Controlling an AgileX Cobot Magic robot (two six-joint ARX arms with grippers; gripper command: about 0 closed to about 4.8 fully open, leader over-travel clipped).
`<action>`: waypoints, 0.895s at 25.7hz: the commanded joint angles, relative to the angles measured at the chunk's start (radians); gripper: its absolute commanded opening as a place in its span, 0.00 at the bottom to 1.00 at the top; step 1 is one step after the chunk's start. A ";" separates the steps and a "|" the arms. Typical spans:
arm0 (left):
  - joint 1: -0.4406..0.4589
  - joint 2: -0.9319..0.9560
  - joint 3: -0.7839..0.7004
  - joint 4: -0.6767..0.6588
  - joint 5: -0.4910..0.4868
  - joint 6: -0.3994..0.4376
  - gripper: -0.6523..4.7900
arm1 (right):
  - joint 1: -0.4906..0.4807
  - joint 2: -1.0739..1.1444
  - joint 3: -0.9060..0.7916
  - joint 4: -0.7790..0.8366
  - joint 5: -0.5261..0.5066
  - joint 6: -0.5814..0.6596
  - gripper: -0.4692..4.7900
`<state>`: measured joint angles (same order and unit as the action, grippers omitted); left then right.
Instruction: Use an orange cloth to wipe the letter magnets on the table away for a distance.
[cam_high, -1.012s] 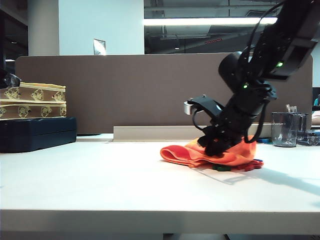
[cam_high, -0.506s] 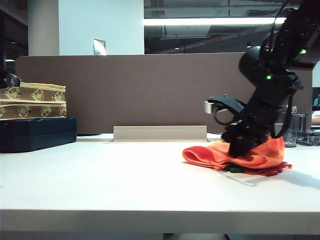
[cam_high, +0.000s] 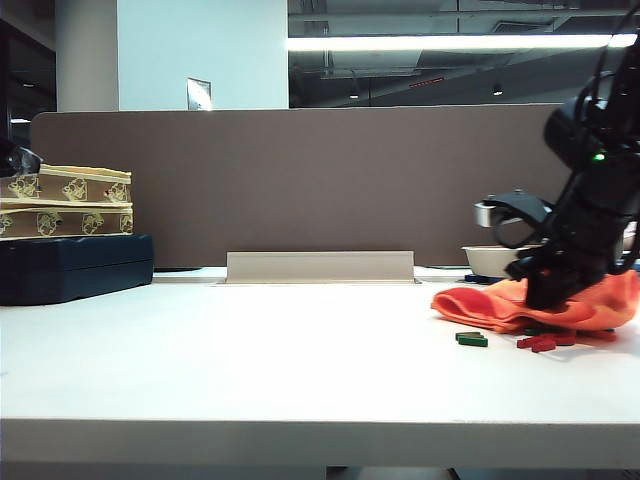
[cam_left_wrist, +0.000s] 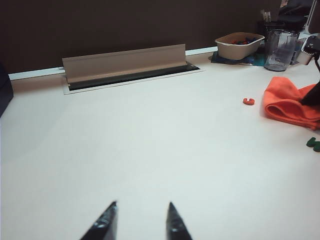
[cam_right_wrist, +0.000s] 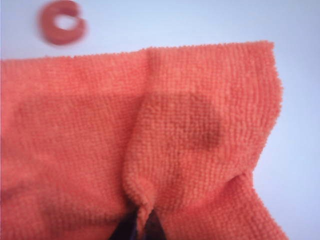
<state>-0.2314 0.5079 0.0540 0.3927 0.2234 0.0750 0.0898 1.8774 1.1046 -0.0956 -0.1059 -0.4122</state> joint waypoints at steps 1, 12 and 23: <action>0.000 -0.002 0.004 0.013 -0.002 0.004 0.34 | -0.076 0.014 -0.013 -0.087 0.055 0.001 0.09; 0.000 -0.002 0.004 0.013 -0.002 0.004 0.34 | -0.250 0.014 -0.013 -0.065 0.051 0.006 0.09; 0.000 -0.002 0.004 0.013 -0.002 0.004 0.34 | -0.271 -0.032 -0.005 0.037 -0.080 0.106 0.09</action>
<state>-0.2314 0.5068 0.0540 0.3927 0.2234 0.0750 -0.1978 1.8668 1.1007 -0.0681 -0.1684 -0.3107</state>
